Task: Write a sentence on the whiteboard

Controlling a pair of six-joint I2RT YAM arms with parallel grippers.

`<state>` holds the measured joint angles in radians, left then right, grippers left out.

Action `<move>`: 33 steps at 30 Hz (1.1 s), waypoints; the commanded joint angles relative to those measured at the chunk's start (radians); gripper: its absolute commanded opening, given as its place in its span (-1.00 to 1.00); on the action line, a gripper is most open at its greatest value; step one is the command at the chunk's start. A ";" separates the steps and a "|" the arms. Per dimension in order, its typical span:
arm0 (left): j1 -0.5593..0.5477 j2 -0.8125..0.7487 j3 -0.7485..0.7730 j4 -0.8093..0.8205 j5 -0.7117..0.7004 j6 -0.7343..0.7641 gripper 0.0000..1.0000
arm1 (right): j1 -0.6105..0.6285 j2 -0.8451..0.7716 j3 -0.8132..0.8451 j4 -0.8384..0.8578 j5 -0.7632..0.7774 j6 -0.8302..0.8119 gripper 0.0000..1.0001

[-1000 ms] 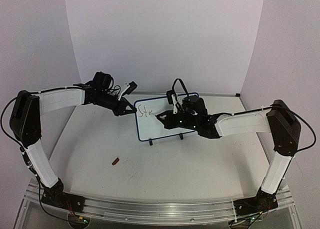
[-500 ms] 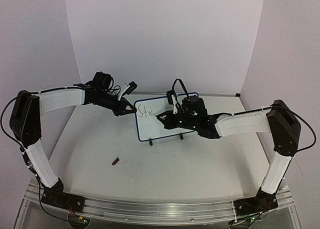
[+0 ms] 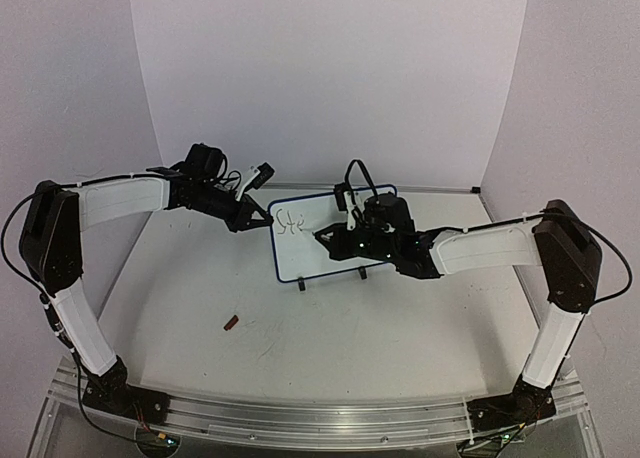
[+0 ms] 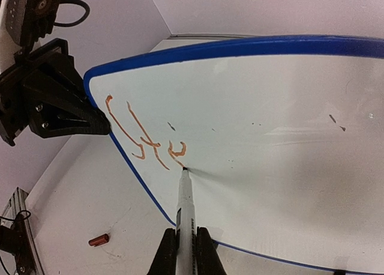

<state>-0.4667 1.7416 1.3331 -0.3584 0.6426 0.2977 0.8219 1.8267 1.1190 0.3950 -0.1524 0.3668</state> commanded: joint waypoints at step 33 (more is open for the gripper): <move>-0.012 0.019 0.012 -0.057 -0.035 0.037 -1.00 | -0.005 -0.071 -0.018 0.055 0.025 -0.014 -1.00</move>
<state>-0.4709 1.7416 1.3346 -0.3584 0.6437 0.3067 0.8185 1.7330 1.0602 0.4191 -0.1454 0.3603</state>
